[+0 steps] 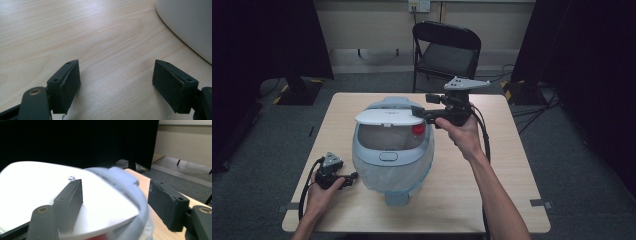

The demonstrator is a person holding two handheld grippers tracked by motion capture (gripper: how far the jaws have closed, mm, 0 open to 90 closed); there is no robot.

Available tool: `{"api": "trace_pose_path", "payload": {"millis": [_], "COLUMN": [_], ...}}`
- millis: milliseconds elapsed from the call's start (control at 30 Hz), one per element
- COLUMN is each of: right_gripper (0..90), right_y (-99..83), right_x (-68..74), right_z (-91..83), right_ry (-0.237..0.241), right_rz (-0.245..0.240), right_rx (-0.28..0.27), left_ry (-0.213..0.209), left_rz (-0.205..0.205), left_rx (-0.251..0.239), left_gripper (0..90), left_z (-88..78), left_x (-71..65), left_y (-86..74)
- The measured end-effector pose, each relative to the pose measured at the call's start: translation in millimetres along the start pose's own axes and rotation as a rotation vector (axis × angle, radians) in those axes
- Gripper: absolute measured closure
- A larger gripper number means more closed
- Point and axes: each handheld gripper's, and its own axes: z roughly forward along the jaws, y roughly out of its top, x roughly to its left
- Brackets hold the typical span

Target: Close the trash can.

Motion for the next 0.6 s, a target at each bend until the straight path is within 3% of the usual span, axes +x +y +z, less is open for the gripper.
{"api": "trace_pose_path", "payload": {"millis": [267,333,533,600], "right_gripper": [26.5,25.5,21.4,20.2], "right_y": [-1.0,-2.4,-10.1,-13.1], "right_x": [15.9,22.0,46.2,53.4], "right_z": [2.4,5.0,13.6,15.5], "right_ry": [0.04,0.053,0.095,0.081], "right_rz": [-0.017,-0.02,-0.066,-0.087], "right_rx": [0.017,0.049,0.101,0.102], "left_ry": [0.0,0.0,0.0,0.0], "left_rz": [0.0,0.0,-0.001,0.0], "left_rx": [0.0,0.0,0.0,0.0], "left_gripper": [21.9,21.9,21.8,21.9], "left_z": [0.0,0.0,0.0,0.0], "left_x": [0.0,0.0,0.0,0.0], "left_y": [0.0,0.0,0.0,0.0]}}
